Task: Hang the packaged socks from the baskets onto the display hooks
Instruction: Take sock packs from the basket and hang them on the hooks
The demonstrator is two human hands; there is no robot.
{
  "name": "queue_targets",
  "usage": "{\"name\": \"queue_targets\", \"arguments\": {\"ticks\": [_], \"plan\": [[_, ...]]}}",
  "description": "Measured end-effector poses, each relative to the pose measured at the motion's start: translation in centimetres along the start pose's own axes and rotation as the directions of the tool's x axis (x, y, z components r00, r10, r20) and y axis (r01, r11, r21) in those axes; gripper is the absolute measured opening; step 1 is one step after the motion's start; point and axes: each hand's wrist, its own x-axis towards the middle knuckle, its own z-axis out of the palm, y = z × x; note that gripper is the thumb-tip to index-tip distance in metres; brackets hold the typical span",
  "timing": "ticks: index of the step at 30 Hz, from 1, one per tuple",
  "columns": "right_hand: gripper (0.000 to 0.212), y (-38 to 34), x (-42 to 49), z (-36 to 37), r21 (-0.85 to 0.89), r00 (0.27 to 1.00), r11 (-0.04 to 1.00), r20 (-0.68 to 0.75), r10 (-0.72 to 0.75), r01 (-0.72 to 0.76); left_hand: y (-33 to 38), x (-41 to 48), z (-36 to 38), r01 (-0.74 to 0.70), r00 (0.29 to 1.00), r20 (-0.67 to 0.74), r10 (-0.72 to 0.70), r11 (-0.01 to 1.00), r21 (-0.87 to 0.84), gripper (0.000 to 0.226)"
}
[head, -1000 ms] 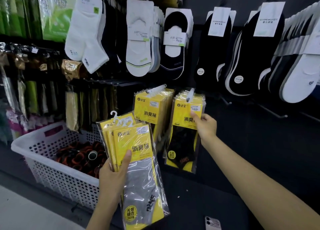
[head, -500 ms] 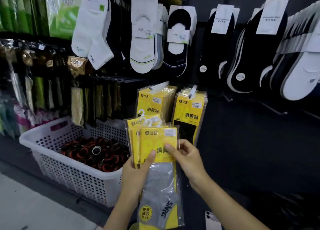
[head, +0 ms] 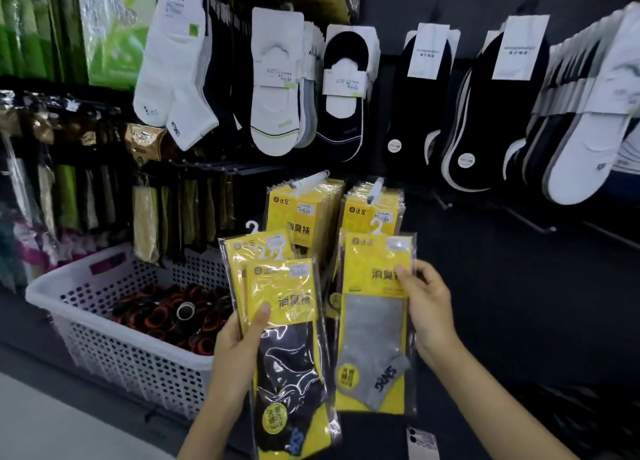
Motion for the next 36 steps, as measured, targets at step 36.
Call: {"name": "queue_targets", "arguments": {"ticks": [36], "plan": [[0.028,3.0,-3.9,3.4,-0.164,0.954,0.977,0.243,0.173,-0.136,-0.3,-1.3,2.4,-0.001,1.000,-0.002,0.000,1.000,-0.015,0.043]]}}
